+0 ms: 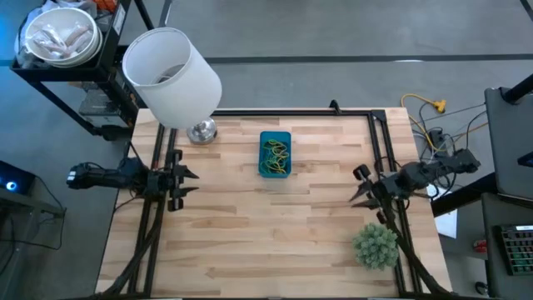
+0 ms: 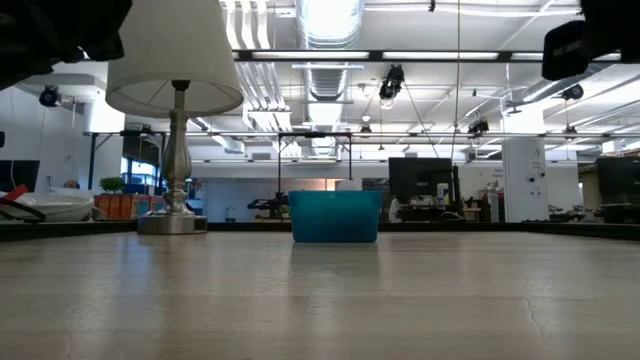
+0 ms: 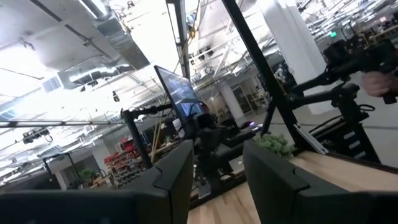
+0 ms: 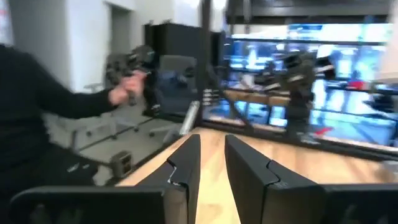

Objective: Pick and place rubber bands into bin
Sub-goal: Return to Home Position

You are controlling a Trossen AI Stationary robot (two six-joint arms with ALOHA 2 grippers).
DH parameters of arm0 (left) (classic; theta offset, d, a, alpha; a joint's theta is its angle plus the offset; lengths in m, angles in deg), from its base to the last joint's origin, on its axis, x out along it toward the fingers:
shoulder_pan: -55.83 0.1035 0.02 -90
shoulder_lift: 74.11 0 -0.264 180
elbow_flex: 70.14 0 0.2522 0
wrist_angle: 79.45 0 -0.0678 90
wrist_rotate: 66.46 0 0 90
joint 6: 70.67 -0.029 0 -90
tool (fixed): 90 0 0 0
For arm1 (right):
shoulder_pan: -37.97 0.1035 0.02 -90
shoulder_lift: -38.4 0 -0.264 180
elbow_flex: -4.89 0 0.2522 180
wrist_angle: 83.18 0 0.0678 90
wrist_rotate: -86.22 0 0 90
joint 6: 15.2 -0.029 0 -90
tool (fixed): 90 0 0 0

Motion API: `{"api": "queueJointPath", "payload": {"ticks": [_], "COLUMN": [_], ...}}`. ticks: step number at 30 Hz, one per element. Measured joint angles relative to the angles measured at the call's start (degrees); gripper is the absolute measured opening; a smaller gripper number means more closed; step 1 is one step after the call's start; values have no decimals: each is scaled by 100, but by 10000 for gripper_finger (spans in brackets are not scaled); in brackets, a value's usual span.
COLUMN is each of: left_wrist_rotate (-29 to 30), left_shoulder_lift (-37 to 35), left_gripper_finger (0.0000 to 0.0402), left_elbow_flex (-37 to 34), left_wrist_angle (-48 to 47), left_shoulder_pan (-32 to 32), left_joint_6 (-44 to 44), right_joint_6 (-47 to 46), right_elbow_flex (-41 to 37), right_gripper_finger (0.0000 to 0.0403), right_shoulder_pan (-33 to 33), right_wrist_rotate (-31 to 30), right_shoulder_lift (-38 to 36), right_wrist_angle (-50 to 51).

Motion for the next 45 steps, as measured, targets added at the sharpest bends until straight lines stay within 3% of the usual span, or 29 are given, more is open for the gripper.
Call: {"api": "queueJointPath", "payload": {"ticks": [7, 15, 21, 29, 45], "left_wrist_rotate": [0, 0, 0, 1, 754], "left_shoulder_lift": [55, -14, 38, 35, 7], "left_gripper_finger": [125, 125, 125, 125, 125], "left_elbow_flex": [-2, -7, -9, -11, -15], "left_wrist_angle": [-77, -62, -69, -367, -1259], "left_shoulder_pan": [6, 8, 8, 8, 10], "left_joint_6": [25, 27, 67, 158, 156], "right_joint_6": [294, 130, -62, -41, 91], "right_elbow_flex": [114, -228, -228, -347, -347], "right_gripper_finger": [68, 68, 68, 68, 68], "right_shoulder_pan": [-750, -1109, -1757, -1936, -1934], "right_wrist_rotate": [517, -400, 674, 725, -551], "right_shoulder_lift": [-106, -221, -365, -335, -336], "right_wrist_angle": [123, 91, 90, 385, 660]}}
